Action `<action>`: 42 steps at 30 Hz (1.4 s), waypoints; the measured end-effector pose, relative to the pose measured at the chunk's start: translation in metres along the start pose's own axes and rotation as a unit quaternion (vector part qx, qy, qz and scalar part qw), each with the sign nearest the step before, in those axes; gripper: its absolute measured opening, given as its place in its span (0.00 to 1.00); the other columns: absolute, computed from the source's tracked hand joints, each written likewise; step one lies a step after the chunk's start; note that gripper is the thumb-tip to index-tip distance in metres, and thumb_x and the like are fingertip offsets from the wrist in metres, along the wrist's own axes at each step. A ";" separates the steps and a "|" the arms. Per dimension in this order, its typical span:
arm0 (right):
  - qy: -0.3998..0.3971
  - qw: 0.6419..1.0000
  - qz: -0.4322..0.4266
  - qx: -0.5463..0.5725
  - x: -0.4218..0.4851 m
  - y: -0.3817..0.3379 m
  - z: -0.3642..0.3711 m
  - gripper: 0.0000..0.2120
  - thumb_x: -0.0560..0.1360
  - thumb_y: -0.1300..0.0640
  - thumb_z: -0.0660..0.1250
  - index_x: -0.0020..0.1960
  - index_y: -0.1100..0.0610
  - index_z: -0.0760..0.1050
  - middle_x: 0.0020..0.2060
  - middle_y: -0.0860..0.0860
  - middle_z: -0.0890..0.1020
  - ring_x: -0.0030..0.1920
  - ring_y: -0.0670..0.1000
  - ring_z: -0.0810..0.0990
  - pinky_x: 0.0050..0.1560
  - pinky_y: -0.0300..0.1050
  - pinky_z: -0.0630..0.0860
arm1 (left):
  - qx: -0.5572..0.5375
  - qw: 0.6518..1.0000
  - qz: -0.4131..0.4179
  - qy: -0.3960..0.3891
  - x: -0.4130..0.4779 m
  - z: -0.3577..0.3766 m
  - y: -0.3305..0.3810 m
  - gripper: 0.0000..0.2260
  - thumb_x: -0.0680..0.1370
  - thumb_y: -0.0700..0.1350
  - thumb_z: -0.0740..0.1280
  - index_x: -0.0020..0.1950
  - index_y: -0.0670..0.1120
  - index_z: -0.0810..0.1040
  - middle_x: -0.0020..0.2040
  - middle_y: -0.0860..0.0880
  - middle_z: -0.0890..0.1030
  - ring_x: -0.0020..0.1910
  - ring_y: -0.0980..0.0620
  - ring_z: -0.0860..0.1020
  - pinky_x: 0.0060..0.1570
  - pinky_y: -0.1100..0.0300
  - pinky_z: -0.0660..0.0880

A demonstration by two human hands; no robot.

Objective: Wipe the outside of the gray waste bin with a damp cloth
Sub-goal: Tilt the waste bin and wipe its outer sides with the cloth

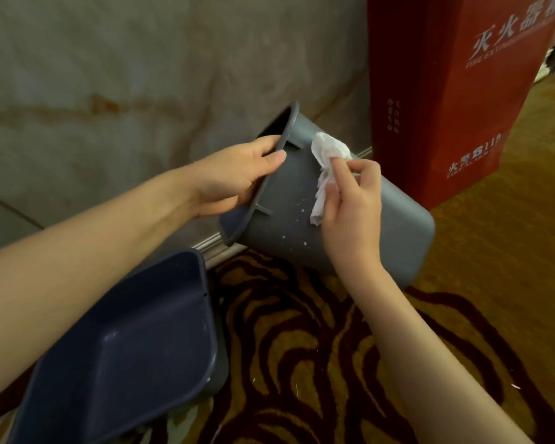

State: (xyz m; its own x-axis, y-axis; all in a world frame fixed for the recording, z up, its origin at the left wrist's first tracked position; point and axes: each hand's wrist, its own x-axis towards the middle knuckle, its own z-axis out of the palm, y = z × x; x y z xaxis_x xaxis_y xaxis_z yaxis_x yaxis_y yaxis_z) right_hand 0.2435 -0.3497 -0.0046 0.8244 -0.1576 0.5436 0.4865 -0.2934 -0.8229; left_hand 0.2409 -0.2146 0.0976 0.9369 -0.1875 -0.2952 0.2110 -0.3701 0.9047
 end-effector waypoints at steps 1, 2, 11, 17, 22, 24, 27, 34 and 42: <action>0.005 1.000 -0.008 0.003 0.000 -0.004 0.003 0.10 0.76 0.68 0.59 0.56 0.65 0.74 0.47 0.56 0.70 0.46 0.43 0.67 0.46 0.26 0.68 | -0.031 0.999 0.006 0.024 0.002 0.002 0.000 0.13 0.81 0.44 0.54 0.62 0.51 0.72 0.55 0.51 0.82 0.51 0.58 0.82 0.48 0.63 0.79; 0.007 1.000 -0.018 0.007 -0.001 -0.009 0.007 0.09 0.76 0.68 0.59 0.54 0.65 0.74 0.46 0.56 0.71 0.45 0.46 0.69 0.44 0.32 0.70 | -0.062 0.998 0.010 0.033 0.004 0.004 0.001 0.12 0.81 0.44 0.53 0.60 0.50 0.73 0.53 0.50 0.82 0.48 0.58 0.82 0.47 0.63 0.79; 0.046 0.998 -0.051 0.010 -0.028 -0.004 0.020 0.07 0.75 0.65 0.62 0.52 0.64 0.75 0.40 0.54 0.71 0.41 0.46 0.67 0.45 0.32 0.66 | -0.040 0.992 0.046 0.107 0.008 0.018 0.000 0.12 0.81 0.42 0.53 0.56 0.47 0.74 0.46 0.49 0.81 0.40 0.59 0.81 0.43 0.66 0.79; 0.135 0.976 0.147 -0.081 -0.039 0.088 -0.027 0.09 0.78 0.63 0.59 0.55 0.62 0.75 0.43 0.52 0.70 0.37 0.38 0.69 0.39 0.19 0.63 | -0.020 0.992 0.051 0.118 0.011 0.015 -0.003 0.12 0.81 0.42 0.53 0.60 0.48 0.73 0.48 0.52 0.81 0.44 0.60 0.81 0.46 0.65 0.79; 0.166 0.954 0.247 -0.051 -0.039 0.098 -0.034 0.11 0.79 0.62 0.58 0.60 0.64 0.73 0.46 0.56 0.73 0.41 0.39 0.73 0.33 0.22 0.67 | -0.038 0.989 0.051 0.133 0.015 0.018 -0.003 0.11 0.81 0.42 0.54 0.53 0.51 0.74 0.47 0.52 0.81 0.41 0.62 0.82 0.42 0.67 0.79; 0.147 0.970 0.194 -0.013 -0.038 0.070 -0.022 0.09 0.78 0.64 0.59 0.57 0.64 0.73 0.41 0.50 0.70 0.37 0.35 0.73 0.32 0.23 0.69 | -0.048 0.987 0.045 0.148 0.015 0.020 -0.001 0.11 0.81 0.42 0.54 0.56 0.49 0.74 0.47 0.52 0.81 0.41 0.61 0.81 0.42 0.67 0.79; 0.072 0.996 0.048 -0.035 -0.047 0.021 0.002 0.09 0.76 0.66 0.62 0.55 0.63 0.75 0.40 0.51 0.69 0.39 0.44 0.69 0.38 0.36 0.70 | -0.058 0.982 0.044 0.176 0.016 0.024 0.002 0.14 0.80 0.41 0.54 0.63 0.43 0.72 0.46 0.51 0.80 0.42 0.58 0.80 0.44 0.65 0.79; 0.011 0.997 -0.072 -0.012 -0.060 -0.029 0.025 0.16 0.75 0.62 0.63 0.62 0.64 0.71 0.42 0.58 0.76 0.40 0.53 0.74 0.42 0.45 0.77 | -0.046 0.977 0.037 0.207 0.018 0.032 0.012 0.15 0.81 0.41 0.53 0.64 0.38 0.71 0.46 0.46 0.79 0.46 0.52 0.78 0.53 0.58 0.75; -0.020 0.989 -0.107 -0.099 -0.040 -0.001 0.014 0.22 0.74 0.51 0.65 0.65 0.58 0.71 0.66 0.58 0.71 0.64 0.54 0.65 0.64 0.50 0.67 | -0.034 0.974 0.017 0.223 0.022 0.030 0.015 0.18 0.80 0.41 0.54 0.69 0.37 0.66 0.68 0.41 0.72 0.68 0.46 0.69 0.70 0.51 0.64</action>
State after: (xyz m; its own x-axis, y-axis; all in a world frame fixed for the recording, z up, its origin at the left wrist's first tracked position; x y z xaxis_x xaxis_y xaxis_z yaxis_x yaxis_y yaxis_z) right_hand 0.2139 -0.3302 -0.0284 0.7212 -0.0358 0.6918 0.5882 -0.4960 -0.6388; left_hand 0.2560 -0.2516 0.0960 0.9684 0.2213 -0.1152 0.1814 -0.3076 0.9341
